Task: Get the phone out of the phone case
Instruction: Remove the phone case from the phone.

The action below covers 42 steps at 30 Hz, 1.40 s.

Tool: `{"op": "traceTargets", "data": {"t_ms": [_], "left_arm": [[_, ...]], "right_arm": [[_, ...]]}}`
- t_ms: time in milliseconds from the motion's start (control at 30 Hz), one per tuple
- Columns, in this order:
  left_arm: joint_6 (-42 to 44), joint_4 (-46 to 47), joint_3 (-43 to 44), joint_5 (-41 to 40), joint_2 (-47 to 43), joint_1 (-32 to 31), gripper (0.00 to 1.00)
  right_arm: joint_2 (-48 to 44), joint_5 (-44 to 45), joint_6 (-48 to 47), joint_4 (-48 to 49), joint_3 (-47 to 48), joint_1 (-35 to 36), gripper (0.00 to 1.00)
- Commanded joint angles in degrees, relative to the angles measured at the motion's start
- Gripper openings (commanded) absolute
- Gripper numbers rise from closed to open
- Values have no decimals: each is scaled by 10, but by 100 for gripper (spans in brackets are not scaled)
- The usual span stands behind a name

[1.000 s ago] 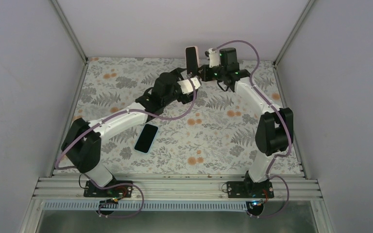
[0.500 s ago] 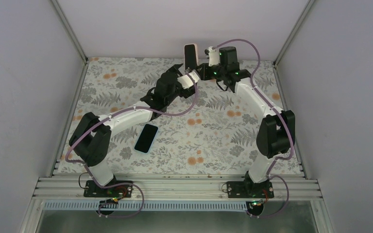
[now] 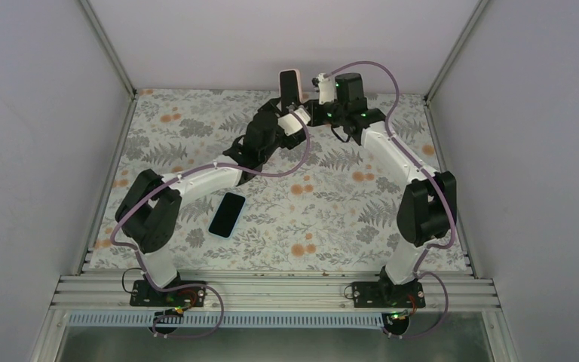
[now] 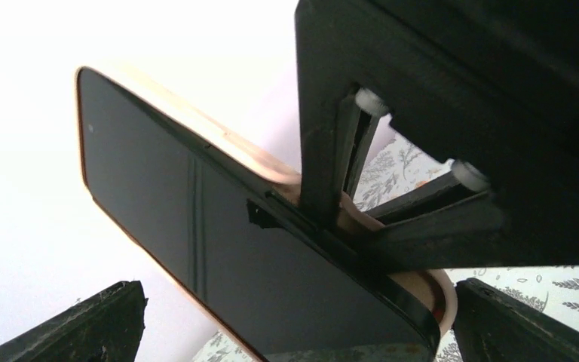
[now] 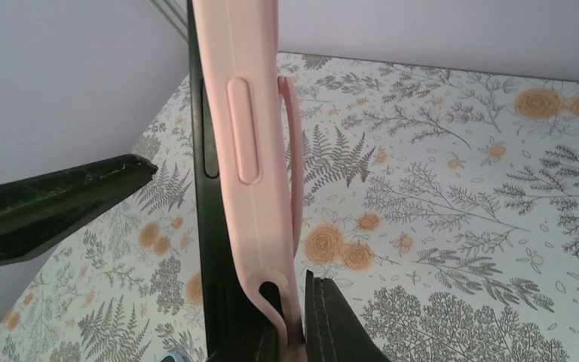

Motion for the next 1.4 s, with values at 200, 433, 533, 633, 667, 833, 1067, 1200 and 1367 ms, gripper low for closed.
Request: {"op": "traceTargets", "data": {"t_ms": [200, 433, 533, 633, 667, 833, 1067, 1200, 1367], "left_arm": [[-13, 53, -29, -22, -38, 12, 100], [-4, 97, -44, -67, -34, 21, 100], [5, 112, -50, -76, -41, 22, 100], [8, 118, -61, -72, -55, 22, 100], [8, 116, -65, -67, -61, 22, 100], [-6, 89, -66, -48, -82, 22, 100], [-12, 81, -60, -49, -78, 22, 100], [-8, 83, -54, -49, -65, 22, 100], [65, 187, -81, -118, -35, 7, 100]], "right_arm": [[-21, -16, 5, 45, 18, 6, 3], [-24, -15, 5, 46, 15, 8, 3], [-22, -11, 3, 45, 12, 8, 3], [-23, -10, 3, 48, 6, 8, 3], [-22, -9, 2, 49, 6, 8, 3], [-12, -8, 2, 49, 10, 8, 3], [-12, -15, 4, 50, 12, 9, 3], [-23, -15, 4, 50, 10, 10, 3], [-30, -46, 23, 56, 6, 10, 3]]}}
